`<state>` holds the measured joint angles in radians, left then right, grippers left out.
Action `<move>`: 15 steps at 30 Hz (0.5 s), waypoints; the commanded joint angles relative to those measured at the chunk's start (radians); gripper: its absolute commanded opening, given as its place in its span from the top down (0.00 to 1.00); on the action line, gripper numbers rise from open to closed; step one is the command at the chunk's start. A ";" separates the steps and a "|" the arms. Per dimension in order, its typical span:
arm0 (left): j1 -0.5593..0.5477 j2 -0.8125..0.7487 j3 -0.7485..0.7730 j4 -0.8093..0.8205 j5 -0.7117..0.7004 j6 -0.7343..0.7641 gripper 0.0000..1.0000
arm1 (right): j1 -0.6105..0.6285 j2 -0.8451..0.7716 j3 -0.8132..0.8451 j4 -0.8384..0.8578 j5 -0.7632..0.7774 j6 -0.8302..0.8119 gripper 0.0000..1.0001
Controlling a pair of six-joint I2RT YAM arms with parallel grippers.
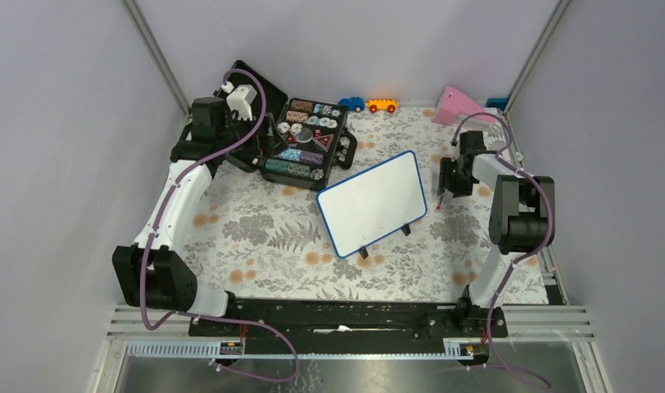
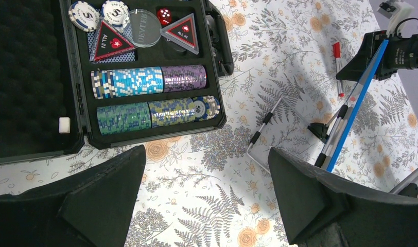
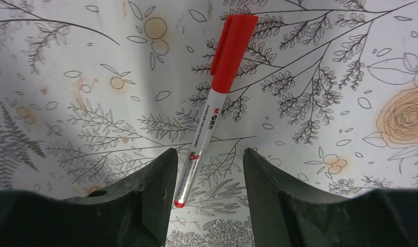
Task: Write a sentence on the whiteboard
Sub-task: Pick up the whiteboard marker from the center of the board.
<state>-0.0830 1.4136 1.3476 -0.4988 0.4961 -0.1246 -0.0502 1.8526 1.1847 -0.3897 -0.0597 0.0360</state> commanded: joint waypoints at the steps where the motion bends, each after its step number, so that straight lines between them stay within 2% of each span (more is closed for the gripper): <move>1: 0.003 -0.010 0.000 0.046 -0.012 0.006 0.01 | 0.010 0.031 0.037 0.009 0.036 -0.001 0.44; 5: 0.002 -0.003 0.002 0.046 -0.001 0.003 0.01 | 0.009 0.053 0.052 -0.008 0.053 -0.019 0.48; 12: 0.002 0.006 0.009 0.036 0.020 -0.003 0.01 | -0.015 0.059 0.065 -0.072 0.023 -0.052 0.76; 15: 0.003 0.003 0.011 0.033 0.026 -0.003 0.01 | -0.046 0.035 0.081 -0.090 0.004 -0.074 0.85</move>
<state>-0.0830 1.4208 1.3476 -0.4992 0.5011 -0.1249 -0.0616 1.8999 1.2266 -0.4191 -0.0326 -0.0002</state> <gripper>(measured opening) 0.989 0.204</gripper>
